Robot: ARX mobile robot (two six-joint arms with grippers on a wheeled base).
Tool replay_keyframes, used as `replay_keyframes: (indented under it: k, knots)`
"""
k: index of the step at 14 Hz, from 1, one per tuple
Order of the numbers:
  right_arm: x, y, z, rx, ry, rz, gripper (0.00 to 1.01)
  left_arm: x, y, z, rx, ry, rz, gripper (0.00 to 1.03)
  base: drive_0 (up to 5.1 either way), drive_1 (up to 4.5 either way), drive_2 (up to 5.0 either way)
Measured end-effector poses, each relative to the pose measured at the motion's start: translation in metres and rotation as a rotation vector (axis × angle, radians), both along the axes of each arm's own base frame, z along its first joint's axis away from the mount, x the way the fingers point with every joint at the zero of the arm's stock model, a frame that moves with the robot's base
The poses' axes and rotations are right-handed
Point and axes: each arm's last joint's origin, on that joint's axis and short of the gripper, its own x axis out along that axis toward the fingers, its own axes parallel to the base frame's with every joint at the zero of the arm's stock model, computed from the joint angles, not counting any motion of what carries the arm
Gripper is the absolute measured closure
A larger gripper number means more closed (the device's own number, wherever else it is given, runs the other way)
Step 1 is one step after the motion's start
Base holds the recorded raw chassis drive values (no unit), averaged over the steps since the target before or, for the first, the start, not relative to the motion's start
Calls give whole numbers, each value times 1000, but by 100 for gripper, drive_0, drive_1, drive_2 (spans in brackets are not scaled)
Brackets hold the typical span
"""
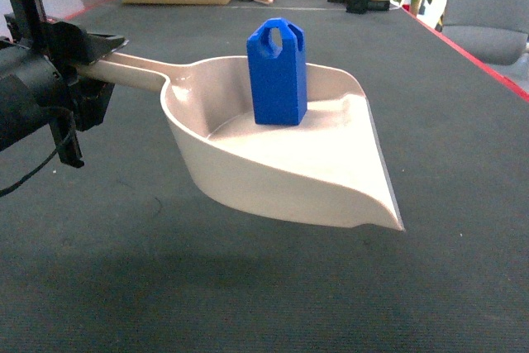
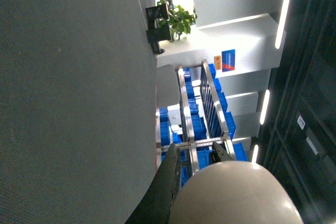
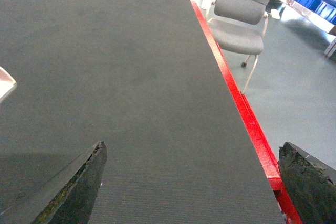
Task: Place part in tray to right shelf
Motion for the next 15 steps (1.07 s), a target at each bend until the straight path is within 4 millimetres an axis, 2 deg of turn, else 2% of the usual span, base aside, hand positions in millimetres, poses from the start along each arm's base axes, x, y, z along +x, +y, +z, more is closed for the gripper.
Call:
replay_keyframes:
  k: [4, 5, 6, 7, 9, 10, 12, 15]
  knots:
    - [0, 0, 0, -1, 0, 0, 3, -1, 0, 0, 1, 1, -10, 90, 0, 0, 0]
    - [-3, -3, -1, 59, -158, 82, 16, -1, 0, 0, 1, 0, -10, 90, 0, 0, 0]
    - [-15, -2, -16, 95, -211, 140, 34, -1, 0, 0, 1, 0, -7, 90, 0, 0, 0]
    - [-24, -2, -26, 110, -205, 142, 52, -1, 0, 1, 1, -2, -12, 90, 0, 0, 0]
    - [-34, -2, -36, 112, -209, 142, 78, -1, 0, 1, 1, -2, -11, 90, 0, 0, 0]
    - [-37, -2, -40, 112, -207, 142, 74, -1, 0, 1, 1, -2, -11, 90, 0, 0, 0]
    - [-38, -2, -40, 112, -208, 142, 49, -1, 0, 1, 0, -2, -11, 90, 0, 0, 0]
    - [-38, -2, -40, 113, -210, 146, 10, -1, 2, 1, 0, -1, 1, 90, 472, -234, -234]
